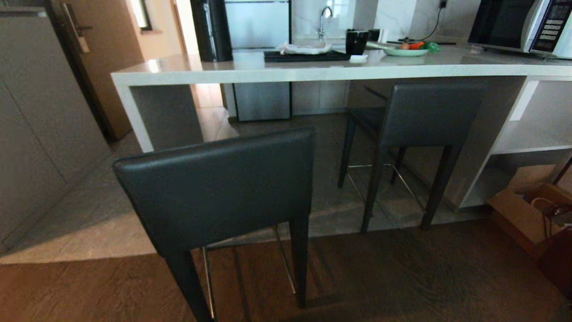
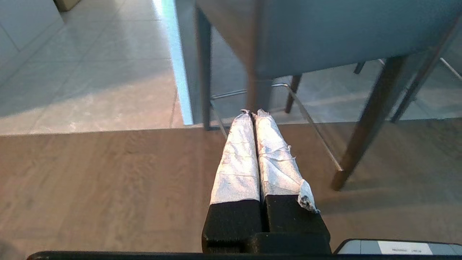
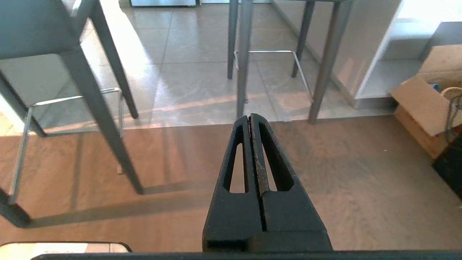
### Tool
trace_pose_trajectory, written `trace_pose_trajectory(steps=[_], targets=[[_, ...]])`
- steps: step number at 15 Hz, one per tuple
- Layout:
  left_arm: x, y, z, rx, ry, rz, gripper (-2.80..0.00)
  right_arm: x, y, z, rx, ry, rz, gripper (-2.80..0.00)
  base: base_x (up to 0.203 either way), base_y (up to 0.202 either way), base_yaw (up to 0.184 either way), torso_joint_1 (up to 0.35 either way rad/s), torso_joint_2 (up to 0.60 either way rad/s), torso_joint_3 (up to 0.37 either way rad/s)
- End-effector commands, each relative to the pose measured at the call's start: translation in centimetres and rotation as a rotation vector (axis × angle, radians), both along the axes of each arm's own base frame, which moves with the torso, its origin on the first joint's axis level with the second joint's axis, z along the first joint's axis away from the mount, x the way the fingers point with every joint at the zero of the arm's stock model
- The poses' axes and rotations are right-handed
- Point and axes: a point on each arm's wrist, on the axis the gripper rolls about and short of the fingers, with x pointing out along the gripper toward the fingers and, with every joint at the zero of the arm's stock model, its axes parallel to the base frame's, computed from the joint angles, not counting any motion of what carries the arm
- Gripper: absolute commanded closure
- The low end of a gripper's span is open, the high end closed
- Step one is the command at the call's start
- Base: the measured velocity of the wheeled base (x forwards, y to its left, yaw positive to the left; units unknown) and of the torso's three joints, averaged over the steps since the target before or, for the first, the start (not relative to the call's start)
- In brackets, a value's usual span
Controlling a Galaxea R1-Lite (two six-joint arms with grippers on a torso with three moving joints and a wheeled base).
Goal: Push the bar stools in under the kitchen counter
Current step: Pull the gray chair out from under the dining table
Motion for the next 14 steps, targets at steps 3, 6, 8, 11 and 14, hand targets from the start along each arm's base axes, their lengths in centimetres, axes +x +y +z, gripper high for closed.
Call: trace_pose_trajectory(steps=[3, 6, 8, 11, 14], targets=[[0.01, 0.0, 0.0, -0.001, 0.002, 0.001, 0.0, 0.01, 0.0, 0.01, -0.001, 0.0, 0.0, 0.0, 0.0, -0.194, 0.004, 0.002, 0.0, 0.001], [0.0, 0.0, 0.0, -0.001, 0.0, 0.001, 0.0, 0.01, 0.0, 0.01, -0.001, 0.001, 0.0, 0.0, 0.0, -0.195, 0.003, 0.001, 0.0, 0.004], [0.0, 0.0, 0.0, -0.001, 0.0, 0.001, 0.0, 0.01, 0.0, 0.01, 0.002, 0.0, 0.0, 0.0, 0.0, -0.194, 0.002, 0.001, 0.0, 0.001], [0.01, 0.0, 0.0, -0.002, 0.002, 0.001, 0.0, 0.01, 0.0, 0.0, 0.004, 0.002, 0.0, 0.0, 0.0, -0.196, 0.003, 0.002, 0.0, 0.0], [0.0, 0.0, 0.0, -0.002, 0.0, 0.001, 0.0, 0.01, 0.0, 0.01, 0.005, 0.0, -0.003, 0.0, 0.0, -0.196, 0.0, 0.002, 0.0, 0.001]])
